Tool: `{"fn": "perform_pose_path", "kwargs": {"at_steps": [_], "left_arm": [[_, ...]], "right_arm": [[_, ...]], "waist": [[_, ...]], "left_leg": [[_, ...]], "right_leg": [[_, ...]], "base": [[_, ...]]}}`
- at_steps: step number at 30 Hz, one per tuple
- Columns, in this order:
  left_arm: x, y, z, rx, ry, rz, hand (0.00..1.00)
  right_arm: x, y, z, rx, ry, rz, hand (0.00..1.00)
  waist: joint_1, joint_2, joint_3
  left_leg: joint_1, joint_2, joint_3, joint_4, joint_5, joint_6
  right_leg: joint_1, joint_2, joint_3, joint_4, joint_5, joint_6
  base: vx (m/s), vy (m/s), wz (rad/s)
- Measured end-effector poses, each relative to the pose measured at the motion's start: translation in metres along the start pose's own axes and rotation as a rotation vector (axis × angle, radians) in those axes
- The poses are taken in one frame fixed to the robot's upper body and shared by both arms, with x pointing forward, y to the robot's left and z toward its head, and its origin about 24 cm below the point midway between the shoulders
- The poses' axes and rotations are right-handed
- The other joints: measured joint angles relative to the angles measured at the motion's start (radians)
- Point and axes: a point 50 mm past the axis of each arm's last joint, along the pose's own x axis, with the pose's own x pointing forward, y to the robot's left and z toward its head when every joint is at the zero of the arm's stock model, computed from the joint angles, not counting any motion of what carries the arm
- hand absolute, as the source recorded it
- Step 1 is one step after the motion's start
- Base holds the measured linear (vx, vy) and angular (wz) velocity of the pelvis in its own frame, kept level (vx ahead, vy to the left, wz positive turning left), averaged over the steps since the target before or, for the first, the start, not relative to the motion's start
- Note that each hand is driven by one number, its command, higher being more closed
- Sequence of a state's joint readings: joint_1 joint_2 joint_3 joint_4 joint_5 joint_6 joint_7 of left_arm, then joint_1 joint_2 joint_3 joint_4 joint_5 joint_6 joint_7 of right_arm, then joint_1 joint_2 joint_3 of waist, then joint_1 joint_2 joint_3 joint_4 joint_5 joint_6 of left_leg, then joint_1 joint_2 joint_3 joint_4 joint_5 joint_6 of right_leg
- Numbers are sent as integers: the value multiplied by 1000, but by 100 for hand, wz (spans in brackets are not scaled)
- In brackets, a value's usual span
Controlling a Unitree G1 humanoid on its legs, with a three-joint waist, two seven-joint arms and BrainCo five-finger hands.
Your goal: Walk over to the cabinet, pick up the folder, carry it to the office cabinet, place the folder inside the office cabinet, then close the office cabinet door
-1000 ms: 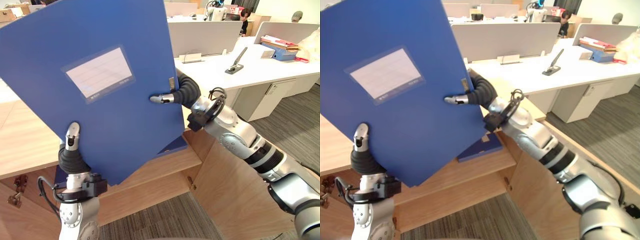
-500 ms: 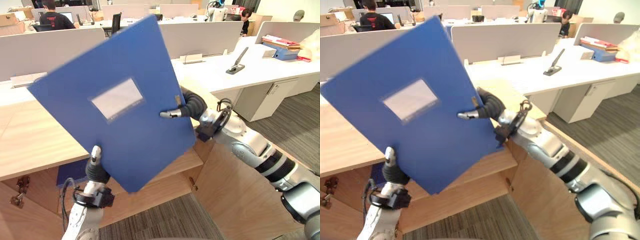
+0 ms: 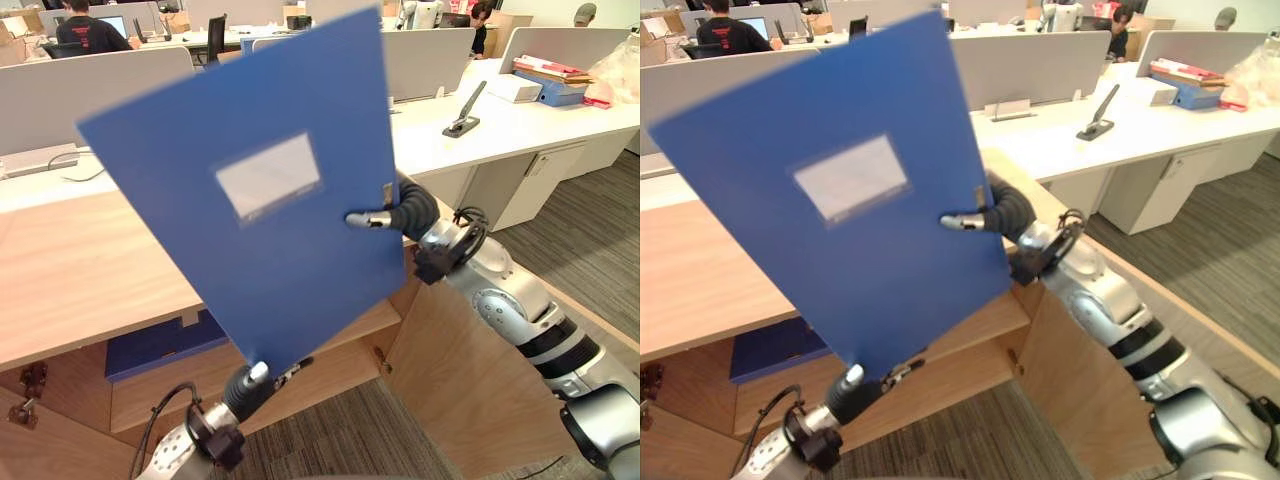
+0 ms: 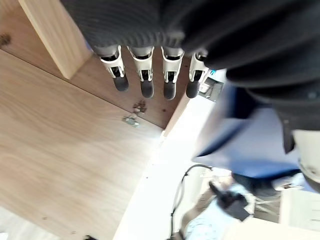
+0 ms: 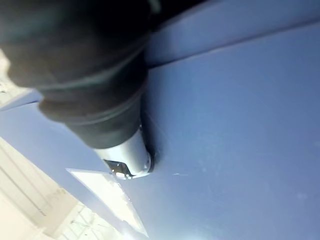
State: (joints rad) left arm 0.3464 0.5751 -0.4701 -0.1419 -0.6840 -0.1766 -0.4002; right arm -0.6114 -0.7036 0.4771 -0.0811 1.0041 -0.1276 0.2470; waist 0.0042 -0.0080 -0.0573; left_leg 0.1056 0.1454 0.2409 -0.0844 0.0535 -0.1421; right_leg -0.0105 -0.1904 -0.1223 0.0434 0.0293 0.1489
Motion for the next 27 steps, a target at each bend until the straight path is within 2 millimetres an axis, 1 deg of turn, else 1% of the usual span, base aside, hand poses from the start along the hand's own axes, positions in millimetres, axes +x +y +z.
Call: {"fn": "perform_pose_path", "kwargs": {"at_steps": [1, 3, 6, 7, 8, 9, 10, 11, 13, 14, 15, 16, 17, 18, 19, 21, 22, 23, 25, 26, 27], "left_arm": [[0, 2, -11, 78, 70, 18, 0], [-1, 5, -20, 132, 124, 39, 0], [-4, 18, -42, 176, 223, 102, 0], [-6, 24, -55, 188, 283, 134, 0], [-10, 28, -67, 191, 341, 161, 0], [-11, 30, -72, 194, 365, 173, 0], [-13, 32, -83, 198, 414, 197, 0], [-14, 33, -89, 199, 440, 209, 0], [-19, 38, -113, 161, 537, 297, 0], [-22, 40, -118, 154, 564, 324, 0], [-28, 42, -130, 148, 626, 367, 0], [-31, 44, -135, 123, 648, 409, 0], [-32, 46, -137, 129, 658, 429, 0], [-31, 51, -139, 145, 678, 460, 0], [-31, 55, -140, 164, 703, 492, 0], [-34, 60, -140, 189, 719, 526, 0], [-38, 65, -139, 214, 735, 563, 0], [-40, 68, -139, 225, 743, 582, 0], [-54, 75, -140, 246, 785, 654, 0], [-57, 76, -142, 248, 801, 666, 0], [-66, 78, -144, 241, 832, 695, 0]], "right_arm": [[1, 7, 2, 52, -65, 5, 100], [1, 14, 2, 92, -89, 21, 100], [-3, 21, -5, 116, -75, 37, 100], [-5, 24, -10, 127, -55, 44, 100], [-5, 27, -15, 138, -33, 55, 100], [-6, 29, -17, 143, -24, 58, 100], [-6, 32, -21, 153, -7, 71, 100], [-6, 34, -23, 156, 2, 77, 100], [-5, 40, -25, 148, 12, 101, 100], [-4, 42, -26, 145, 13, 107, 100], [-3, 47, -30, 158, 24, 122, 100], [-3, 52, -36, 171, 46, 141, 100], [-3, 55, -40, 174, 68, 154, 100], [-3, 61, -48, 158, 118, 187, 100], [-3, 68, -56, 124, 172, 237, 100], [-4, 74, -65, 64, 227, 293, 100], [-6, 76, -70, -12, 260, 318, 100], [-6, 76, -72, -36, 271, 323, 100], [-7, 74, -76, -125, 302, 334, 100], [-7, 74, -78, -148, 309, 336, 100], [-8, 73, -80, -196, 323, 339, 100]], "waist": [[-1, 0, 1], [-4, -1, 2], [1, -6, 5], [1, -9, 8], [0, -13, 13], [1, -16, 16], [1, -22, 21], [2, -25, 23], [11, -36, 30], [12, -38, 31], [14, -42, 33], [16, -45, 35], [19, -46, 36], [24, -46, 36], [25, -47, 36], [22, -49, 37], [21, -52, 39], [22, -53, 39], [23, -54, 39], [22, -55, 38], [22, -56, 39]], "left_leg": [[0, 0, 1, 0, 0, 0], [0, 0, 2, 0, 0, 0], [0, 0, 2, 0, -1, 1], [0, 1, 2, 1, -2, 1], [0, 2, 2, 1, -3, 0], [-1, 3, 2, 1, -3, 0], [-1, 3, 3, 1, -3, 0], [-2, 3, 4, 1, -3, 0], [-3, 3, 10, 4, -6, 2], [-3, 3, 10, 4, -7, 3], [-3, 3, 10, 4, -8, 3], [-6, 3, 9, 4, -8, 4], [-7, 2, 9, 5, -8, 4], [-7, 2, 8, 6, -9, 5], [-9, 3, 7, 7, -9, 5], [-12, 3, 4, 10, -10, 6], [-19, 3, -3, 15, -10, 7], [-19, 3, -4, 16, -10, 7], [-19, 3, -5, 16, -10, 7], [-19, 3, -5, 17, -10, 7], [-19, 3, -5, 17, -10, 7]], "right_leg": [[-1, 0, 1, 0, 0, 0], [-1, 0, 2, 0, 0, 0], [-2, 0, 2, -1, 0, 0], [-6, 1, 2, -2, 0, 0], [-6, 2, 2, -3, 0, 0], [-6, 2, 2, -4, 0, 0], [-6, 3, 3, -4, 0, 0], [-6, 3, 4, -5, 0, 0], [-6, 3, 9, -5, 0, 0], [-6, 3, 9, -5, 0, 0], [-6, 3, 9, -7, 0, 0], [-7, 3, 8, -8, 0, 0], [-8, 2, 8, -8, 0, 0], [-7, 2, 7, -8, 0, 0], [-7, 2, 6, -8, 0, 0], [-8, 2, 5, -7, 0, 0], [-8, 1, -1, -7, 0, 0], [-8, 1, -2, -7, 0, 0], [-8, 0, -2, -6, -1, 0], [-8, 0, -2, -6, -1, 0], [-8, 0, -2, -6, -1, 0]], "base": [[0, 0, 0], [0, 0, 0], [0, 0, 0], [0, 0, 0], [0, 0, 0], [0, 0, 0], [0, 0, 0], [25, 4, -4], [33, 6, -6], [28, 5, -3], [0, 0, 0], [0, 0, 0], [0, 0, 0], [0, 0, 0], [0, 0, 0], [0, 0, 4], [0, 0, 9], [0, 0, 7], [0, 0, 0], [0, 0, 0], [0, 0, 0]]}}
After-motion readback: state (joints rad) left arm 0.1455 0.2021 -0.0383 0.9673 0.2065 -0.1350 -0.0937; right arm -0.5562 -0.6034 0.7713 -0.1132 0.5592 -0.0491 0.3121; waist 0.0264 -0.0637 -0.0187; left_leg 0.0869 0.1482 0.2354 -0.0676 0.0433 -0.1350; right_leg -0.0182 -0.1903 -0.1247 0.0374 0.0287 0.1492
